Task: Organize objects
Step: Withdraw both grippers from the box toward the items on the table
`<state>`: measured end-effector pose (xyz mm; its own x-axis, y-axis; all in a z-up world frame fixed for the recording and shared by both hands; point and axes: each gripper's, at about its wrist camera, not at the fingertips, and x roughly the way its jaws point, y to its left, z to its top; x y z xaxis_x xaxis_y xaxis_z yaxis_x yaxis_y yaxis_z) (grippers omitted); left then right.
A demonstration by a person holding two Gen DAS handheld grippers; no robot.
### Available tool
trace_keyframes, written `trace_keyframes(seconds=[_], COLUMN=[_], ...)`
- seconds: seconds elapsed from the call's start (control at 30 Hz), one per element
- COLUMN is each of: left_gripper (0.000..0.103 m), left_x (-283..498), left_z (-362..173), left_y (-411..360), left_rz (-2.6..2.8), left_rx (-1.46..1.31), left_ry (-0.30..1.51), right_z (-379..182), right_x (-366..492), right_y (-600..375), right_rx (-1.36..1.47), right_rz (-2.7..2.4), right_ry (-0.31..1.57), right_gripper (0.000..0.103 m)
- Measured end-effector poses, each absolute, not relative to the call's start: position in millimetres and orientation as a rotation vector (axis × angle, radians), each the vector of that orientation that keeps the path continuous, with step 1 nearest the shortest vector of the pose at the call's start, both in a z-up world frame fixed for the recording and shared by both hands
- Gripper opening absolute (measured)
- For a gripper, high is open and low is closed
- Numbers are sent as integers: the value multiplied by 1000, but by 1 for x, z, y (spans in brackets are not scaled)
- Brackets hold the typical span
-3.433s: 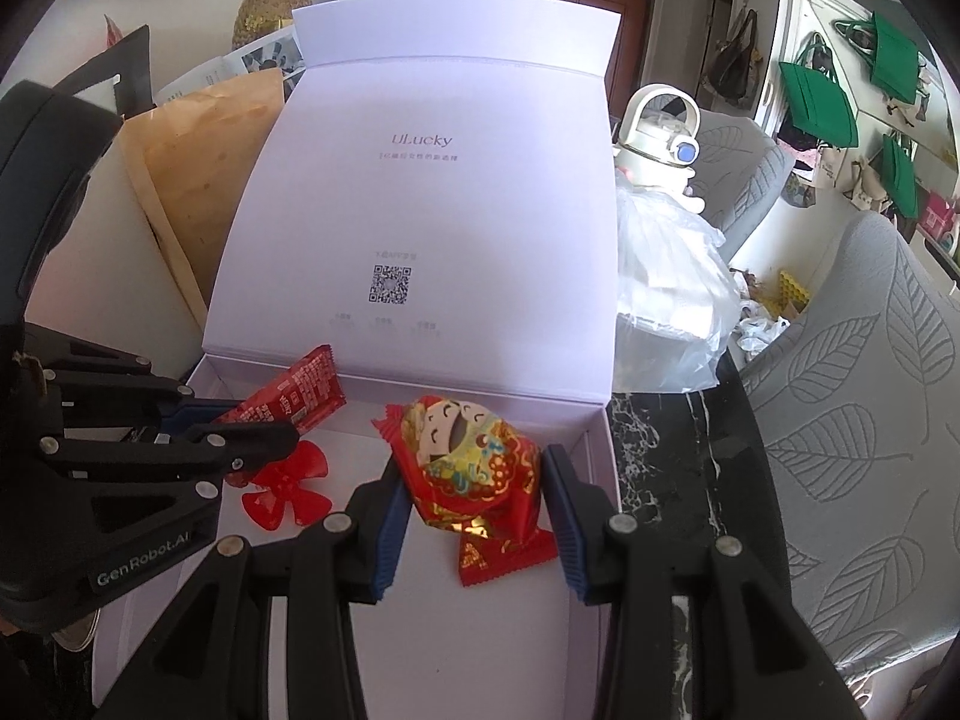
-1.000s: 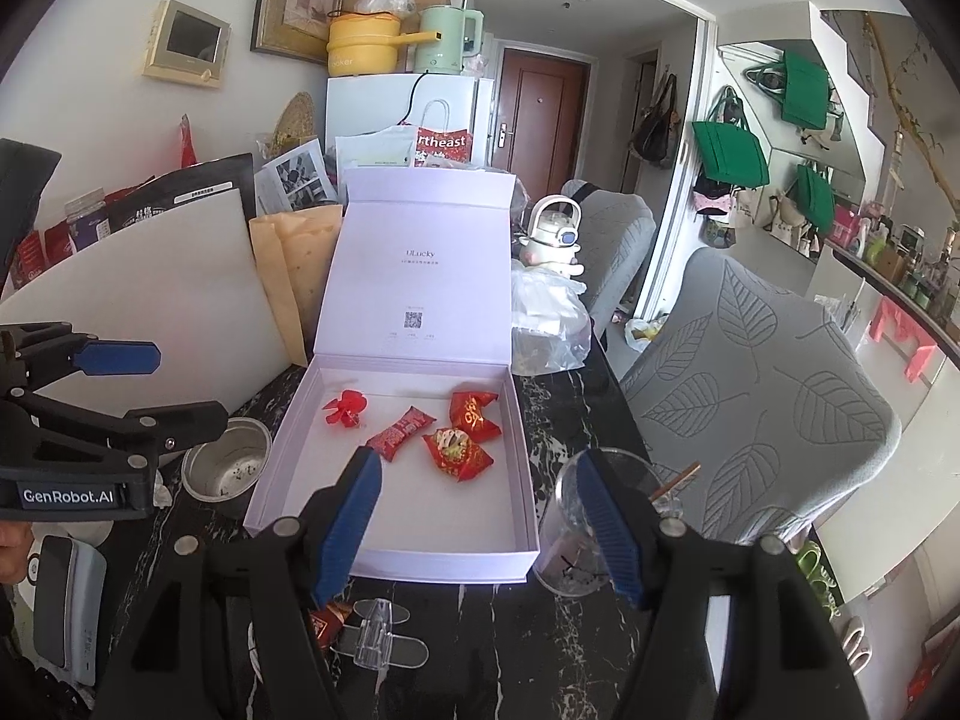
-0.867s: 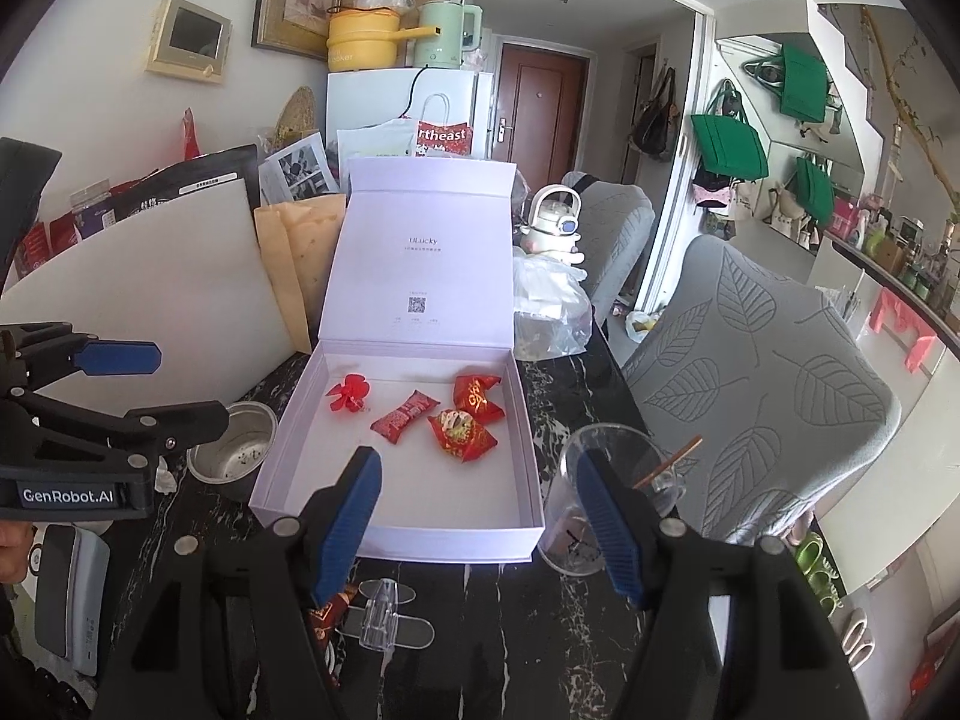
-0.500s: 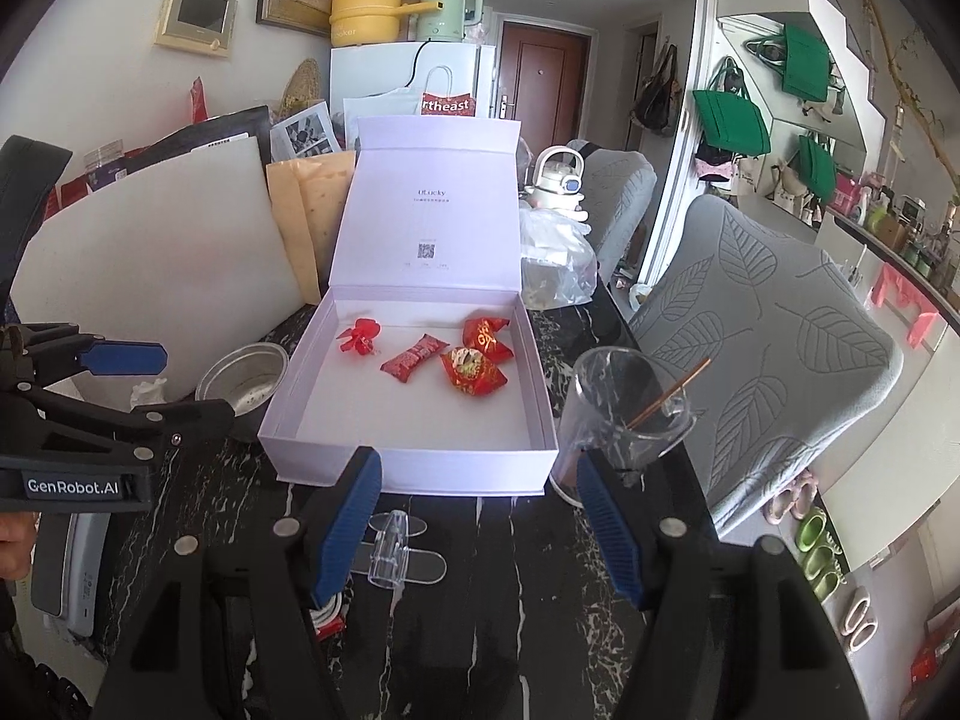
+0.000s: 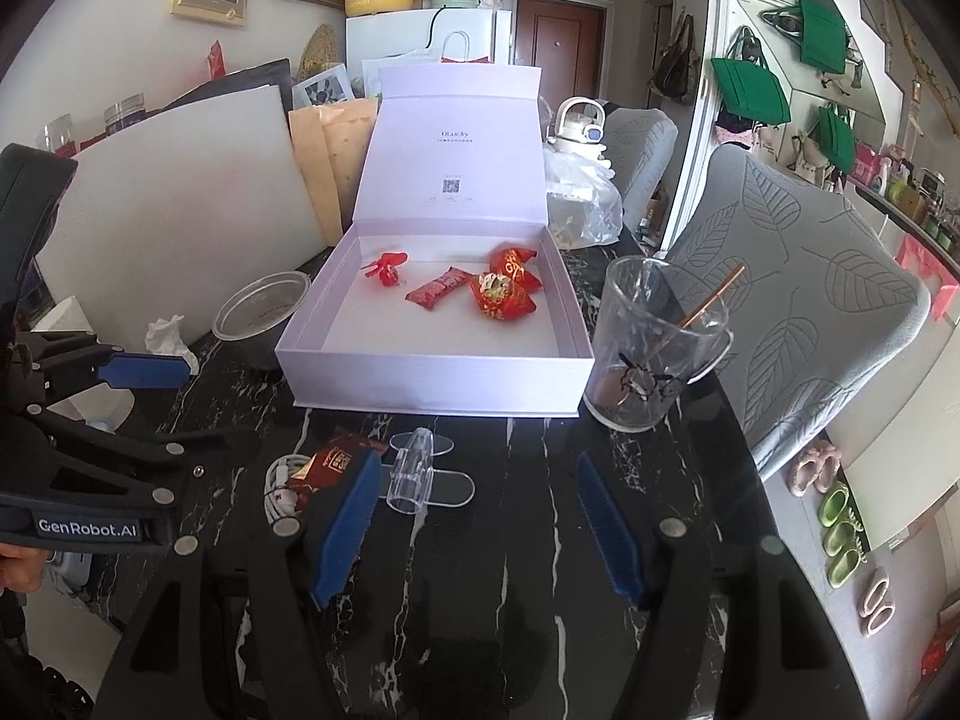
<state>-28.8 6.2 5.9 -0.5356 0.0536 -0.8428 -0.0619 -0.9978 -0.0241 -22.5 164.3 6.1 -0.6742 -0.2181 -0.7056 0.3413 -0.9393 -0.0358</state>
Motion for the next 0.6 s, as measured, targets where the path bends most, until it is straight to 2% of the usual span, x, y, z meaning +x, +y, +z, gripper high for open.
trace_keyframes(seconds=[0.6], left_gripper=[74], left_x=[-46], left_z=[-44], left_y=[8], left_rz=[2579], left_rx=[-1611], left_ry=[-65], right_z=[-47], right_x=[-33], right_y=[165], right_rx=[1156], right_rz=[-2496], right_ry=[223], right_gripper=[68])
